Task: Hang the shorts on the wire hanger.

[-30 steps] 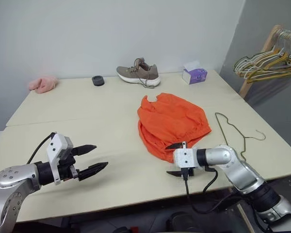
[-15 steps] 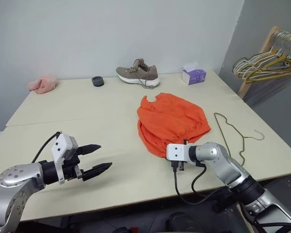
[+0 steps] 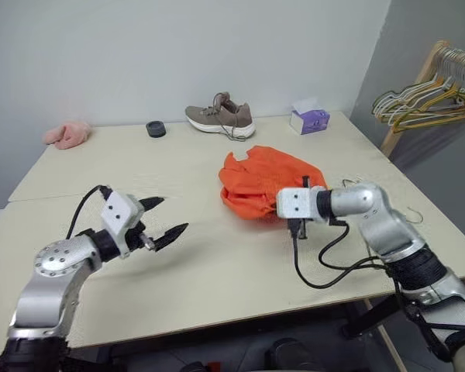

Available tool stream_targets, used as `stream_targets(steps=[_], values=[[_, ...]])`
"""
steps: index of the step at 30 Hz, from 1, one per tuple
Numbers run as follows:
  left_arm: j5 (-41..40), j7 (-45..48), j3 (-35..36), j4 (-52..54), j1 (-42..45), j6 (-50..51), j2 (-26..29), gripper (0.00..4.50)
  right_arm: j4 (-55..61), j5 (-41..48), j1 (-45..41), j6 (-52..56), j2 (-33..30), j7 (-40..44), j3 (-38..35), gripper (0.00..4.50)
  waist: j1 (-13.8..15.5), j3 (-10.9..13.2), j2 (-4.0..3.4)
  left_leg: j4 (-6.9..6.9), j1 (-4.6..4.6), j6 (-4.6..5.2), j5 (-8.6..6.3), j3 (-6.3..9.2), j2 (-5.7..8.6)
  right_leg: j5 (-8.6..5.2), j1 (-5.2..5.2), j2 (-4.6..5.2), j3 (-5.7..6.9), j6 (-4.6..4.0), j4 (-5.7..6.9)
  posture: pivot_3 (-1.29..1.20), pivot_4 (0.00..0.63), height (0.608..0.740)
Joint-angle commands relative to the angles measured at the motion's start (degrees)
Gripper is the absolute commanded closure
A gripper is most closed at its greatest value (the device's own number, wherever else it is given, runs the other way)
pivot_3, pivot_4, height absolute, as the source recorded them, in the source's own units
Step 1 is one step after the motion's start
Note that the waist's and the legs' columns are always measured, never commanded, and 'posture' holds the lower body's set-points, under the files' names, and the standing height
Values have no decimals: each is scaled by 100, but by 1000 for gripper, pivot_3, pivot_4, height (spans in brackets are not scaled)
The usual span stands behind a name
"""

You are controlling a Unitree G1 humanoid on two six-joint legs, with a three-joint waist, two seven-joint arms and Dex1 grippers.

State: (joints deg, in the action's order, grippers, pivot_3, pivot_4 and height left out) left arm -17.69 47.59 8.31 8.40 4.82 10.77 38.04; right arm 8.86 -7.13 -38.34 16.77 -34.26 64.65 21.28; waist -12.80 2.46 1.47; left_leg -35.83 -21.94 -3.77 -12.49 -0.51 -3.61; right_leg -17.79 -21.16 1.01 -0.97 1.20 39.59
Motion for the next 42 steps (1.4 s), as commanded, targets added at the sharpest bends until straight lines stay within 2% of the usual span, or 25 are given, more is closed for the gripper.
stream_targets(steps=[1, 8, 15, 20, 23, 28, 32, 35, 36, 42], values=[[366, 11, -365, -329, 346, -560, -151, 0, 541, 404, -234, 445, -162, 296, -263, 4480, -17, 1, -1, 0, -1, 0, 0, 0, 0, 0, -2, 0, -1, 0, -1, -270, 0, 740], [836, 192, -1040, -1614, 1211, -1356, -613, 0, 1110, 811, -386, 1053, -377, 442, -349, 4480, -189, 1, -1, -3, -4, 0, 0, -1, 2, 1, 0, 1, 4, 3, -1, -304, 0, 740], [1382, 394, -1637, -3365, 1969, -2322, -1087, 0, 1403, 1149, -506, 1458, -476, 409, -409, 4480, -469, 1, -1, -3, -6, 0, 0, 9, 3, 2, -1, 1, 1, 7, -4, -323, 0, 740], [1756, 350, -1874, -4231, 2334, -2915, -1314, 0, 1469, 1272, -543, 1554, -536, 345, -413, 4480, -616, 2, 1, -2, -8, 0, 0, 11, 3, 3, -1, 1, 3, 11, -7, -333, 0, 740], [1862, 264, -1873, -4555, 2457, -3140, -1338, 603, 1510, 1327, -542, 1593, -573, 322, -416, 4500, -708, 3, 2, 0, -8, 0, 0, 12, 3, 2, -2, 1, 1, 13, -6, -337, 0, 740], [2064, 138, -1830, -4806, 2504, -3531, -1098, 2134, 1532, 1378, -467, 1605, -650, 261, -414, 4500, -837, 3, 4, 0, -7, 0, 0, 15, 3, 3, -1, 1, 2, 15, -6, -331, 0, 740], [1915, 336, -1677, -4334, 2321, -3451, -681, 3383, 1367, 1322, -351, 1457, -705, 194, -385, 4500, -904, 5, 5, 3, -6, 0, 0, 18, 1, 3, -2, 1, 5, 16, -4, -319, 0, 740], [1648, 839, -1605, -3560, 2035, -3093, -201, 4325, 1125, 1212, -238, 1195, -727, 156, -301, 4500, -922, 7, 7, 9, -6, 0, 0, 17, 0, 1, -3, 1, 2, 20, -5, -300, 0, 740], [1555, 1010, -1570, -3275, 1933, -2930, -21, 4460, 1018, 1165, -202, 1073, -731, 145, -265, 4500, -918, 8, 8, 9, -6, 0, 0, 17, 1, 0, -3, 2, 2, 21, -5, -289, 0, 740], [785, 2158, -1090, -1809, 1248, -1586, 1427, 4460, 162, 824, 26, -171, -920, 422, 38, 4500, -822, 30, 20, 11, -1, 0, 0, 17, 0, -1, -3, 3, 3, 22, 0, -239, 0, 740]])
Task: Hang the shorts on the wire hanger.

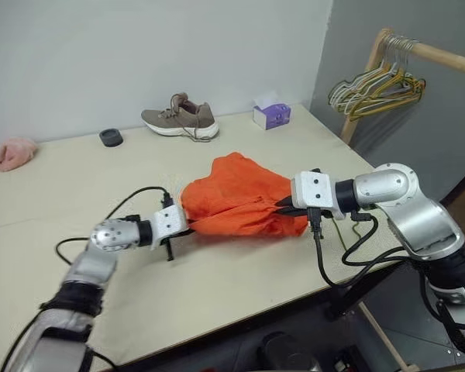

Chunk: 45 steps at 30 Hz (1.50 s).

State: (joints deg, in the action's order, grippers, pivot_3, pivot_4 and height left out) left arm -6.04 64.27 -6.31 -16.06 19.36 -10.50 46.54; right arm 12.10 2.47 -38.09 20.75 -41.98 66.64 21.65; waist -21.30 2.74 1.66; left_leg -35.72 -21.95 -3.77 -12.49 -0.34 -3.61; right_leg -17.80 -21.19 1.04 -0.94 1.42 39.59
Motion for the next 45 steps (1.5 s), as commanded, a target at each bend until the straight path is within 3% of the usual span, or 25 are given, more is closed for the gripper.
stream_targets(steps=[1, 5, 9, 13, 16, 20, 24, 29, 33, 35, 38, 42, 45], values=[[-461, 641, 433, 821, -324, 707, 789, 4460, -219, -137, 8, -731, -185, 323, 28, 4500, 44, 12, 1, 1, 2, 0, 0, -1, -1, 0, -1, 0, -2, 0, 1, -239, 0, 740], [-1670, 1524, 1250, 2234, -1257, 2395, 2032, 4460, 289, 1088, 139, -556, -649, 1748, -188, 4500, 182, 60, 12, 14, 1, 0, 0, -3, -4, -2, -8, 0, -2, -1, -2, -187, 0, 740], [-3281, 1899, 2136, 3299, -1824, 4089, 2501, 4460, 308, 1656, -54, 69, -934, 2186, -269, 4500, 416, 79, 20, 24, 1, -1, -1, -6, -8, -10, -10, 3, 1, 8, -7, -168, 0, 740], [-3660, 1325, 2085, 3210, -1145, 4770, 2260, 4460, -985, 1228, -827, 19, -770, 2186, -33, 4500, 619, 109, -3, 14, 15, -1, 0, -11, 1, -9, -2, 7, 4, 4, -4, -167, 0, 740], [-3399, 495, 1549, 2491, 124, 5036, 1484, 4460, -3071, 305, -1818, -930, -222, 1721, 325, 4500, 707, 124, -22, -22, 29, 3, 2, -7, 13, -6, 4, -1, 15, -2, 3, -174, 0, 740], [-2107, -723, 787, 730, 2080, 4513, 303, 4460, -6367, -1301, -3555, -2876, 817, -362, 846, 4500, 697, 125, -22, -34, 5, 36, 25, -12, 37, 31, 29, -7, -8, 20, 8, -186, 0, 740], [-900, -1719, 432, -1208, 3792, 3299, -336, 4460, -8047, -2490, -4947, -3918, 1623, -3070, 1223, 4500, 660, 124, -20, -39, -83, 31, 31, -4, 40, 64, -61, -4, -36, 7, 21, -192, 0, 740], [282, -2864, 324, -3244, 5876, 1216, -305, 4460, -8526, -3077, -6184, -4900, 2093, -5509, 1038, 4500, 520, 126, -23, -8, -193, -11, 55, -41, 36, 60, -220, 16, -105, 16, 41, -188, 0, 740], [1789, -3210, -394, -3008, 6508, -727, 389, 4460, -8422, -3377, -6430, -5960, 1863, -6726, 930, 4500, 513, 125, -23, 41, -208, -12, 54, -53, 22, 55, -246, 16, -125, 16, 29, -176, 0, 740], [2348, -3018, -664, -2389, 6185, -1211, 824, 4460, -8306, -3446, -6059, -6554, 1747, -6928, 934, 4500, 547, 123, -23, 71, -190, -13, 54, -67, 26, 51, -246, 16, -133, 20, 24, -165, 0, 740], [2261, -2237, -605, -1221, 4934, -830, 1313, 4460, -8150, -3459, -5128, -7285, 1714, -6769, 1001, 4500, 597, 106, -23, 72, -139, -3, 48, -109, 35, 44, -206, 8, -145, 27, 14, -159, 0, 740], [935, -1066, 205, 1010, 1644, 1173, 1828, 4460, -7842, -3538, -3686, -7896, 1800, -6137, 1231, 4500, 570, 104, -25, 63, 2, 13, 41, -137, 59, 34, -77, 21, -161, 47, 44, -156, 0, 740], [195, -627, 992, 2436, -618, 2481, 1920, 4460, -7455, -3395, -2802, -8255, 1758, -5450, 1350, 4500, 489, 117, -2, 40, -5, 20, 52, -103, 17, 55, -83, 16, -168, 29, 66, -137, 0, 740]])
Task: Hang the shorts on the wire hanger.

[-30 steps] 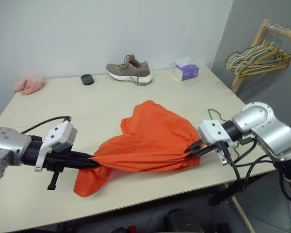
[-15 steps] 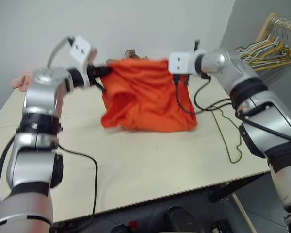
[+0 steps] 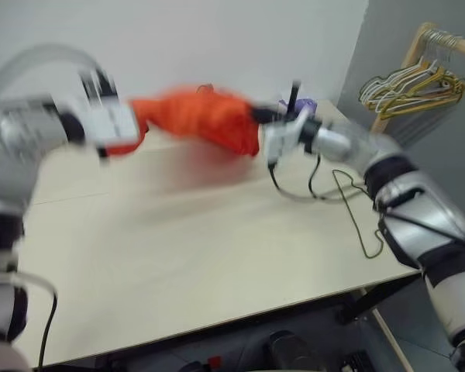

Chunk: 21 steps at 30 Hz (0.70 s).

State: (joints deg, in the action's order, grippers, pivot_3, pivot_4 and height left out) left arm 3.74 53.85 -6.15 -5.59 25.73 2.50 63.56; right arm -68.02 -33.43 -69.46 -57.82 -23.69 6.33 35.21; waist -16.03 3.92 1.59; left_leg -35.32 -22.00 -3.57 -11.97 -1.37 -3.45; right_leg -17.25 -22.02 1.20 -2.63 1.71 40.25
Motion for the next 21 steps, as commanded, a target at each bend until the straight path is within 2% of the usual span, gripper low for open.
stream_targets(steps=[1, 3, 6, 8, 10, 12, 15, 21], values=[[-1170, 567, 1273, 1877, -1981, 1738, 143, 4460, 740, 330, 661, -495, -110, 937, 29, 4500, -66, -8, 14, -9, -24, -1, 1, -1, -15, 11, -22, -8, -6, -12, 0, -134, 0, 740], [-1585, 818, 1685, 2548, -3051, 2336, 103, 4460, 1189, 732, 1206, -534, -252, 1823, 98, 4500, -15, -11, 19, -33, -32, -2, 0, 26, -22, 9, -13, -9, 14, -14, 5, -130, 0, 740], [-2013, 1178, 2056, 3178, -4050, 2815, 134, 4460, 2243, 1701, 1930, 16, -733, 3551, 229, 4500, 168, -9, 18, -46, -46, -1, -1, 59, -15, 8, -10, -24, 45, -15, 8, -130, 0, 740], [-2233, 1451, 2235, 3361, -4451, 2927, 154, 4460, 3304, 2576, 2419, 991, -1224, 4825, 240, 4500, 283, -5, 13, -56, -22, -2, -1, 66, -13, 5, 23, -22, 53, -12, 5, -136, 0, 740], [-2349, 1677, 2300, 3469, -4704, 2889, 178, 4460, 4358, 3213, 2827, 1928, -1759, 5765, 186, 4500, 401, -6, 13, -55, 41, -1, -2, 68, -12, -16, 95, -17, 59, -9, -29, -142, 0, 740], [-2468, 1876, 2302, 3571, -4822, 2867, 214, 4460, 5168, 3511, 3130, 2634, -2185, 6255, 42, 4500, 483, -8, 16, -57, 69, -1, -3, 69, -7, -43, 125, -10, 57, -57, -34, -157, 0, 740], [-2558, 2061, 2174, 3602, -4790, 2817, 260, 4460, 6155, 3818, 3526, 3640, -2712, 6751, -189, 4500, 494, -13, 18, -51, 114, -1, -8, 69, -7, -58, 144, -5, 53, -82, -40, -160, 0, 740], [-2811, 2356, 2060, 3847, -4871, 2923, 338, 4460, 7686, 4247, 4194, 5099, -3321, 7282, -575, 4500, 465, -14, 15, -46, 110, -25, -24, 64, -8, -65, 154, -18, 55, -93, -38, -191, 0, 740]])
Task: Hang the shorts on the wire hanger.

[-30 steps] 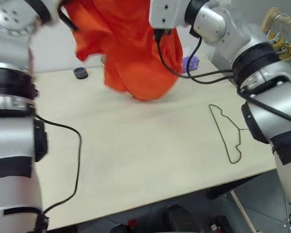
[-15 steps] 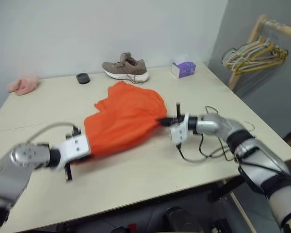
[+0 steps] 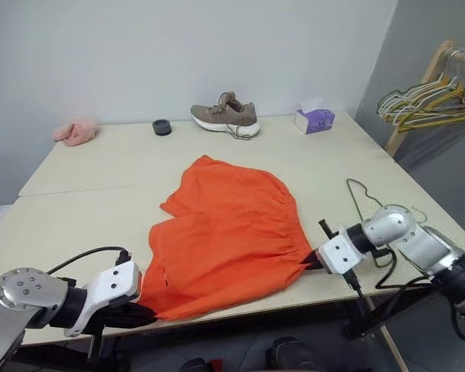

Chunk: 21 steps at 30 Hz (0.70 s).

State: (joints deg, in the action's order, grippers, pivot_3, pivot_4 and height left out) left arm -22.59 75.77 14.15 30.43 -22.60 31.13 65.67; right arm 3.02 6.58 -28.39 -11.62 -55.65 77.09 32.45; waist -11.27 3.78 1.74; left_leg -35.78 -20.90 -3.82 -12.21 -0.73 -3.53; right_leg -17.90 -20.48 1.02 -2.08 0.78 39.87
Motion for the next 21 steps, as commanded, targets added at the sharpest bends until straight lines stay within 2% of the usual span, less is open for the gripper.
stream_targets(steps=[1, 11, 21], values=[[-226, 235, 53, 301, -105, 77, 146, 4460, 683, 258, 142, 589, -160, 263, -342, 4500, -32, 0, 2, 0, 1, -4, -2, 0, -2, 0, -1, -5, 1, 1, 1, -193, 0, 740], [-430, 833, 497, 822, -1108, 75, 229, 4460, 903, 130, 363, 691, -96, 653, -587, 4500, -193, 1, 4, 1, 0, -19, -14, 6, -4, -13, -37, -18, -6, -18, 0, -190, 0, 740], [-413, 829, 703, 857, -1581, -129, -21, 4460, 802, 36, 448, 645, -84, 845, -598, 4500, -291, 3, 8, 2, 0, -21, -16, 9, -4, -16, -38, -18, -5, -23, -1, -181, 0, 740]])
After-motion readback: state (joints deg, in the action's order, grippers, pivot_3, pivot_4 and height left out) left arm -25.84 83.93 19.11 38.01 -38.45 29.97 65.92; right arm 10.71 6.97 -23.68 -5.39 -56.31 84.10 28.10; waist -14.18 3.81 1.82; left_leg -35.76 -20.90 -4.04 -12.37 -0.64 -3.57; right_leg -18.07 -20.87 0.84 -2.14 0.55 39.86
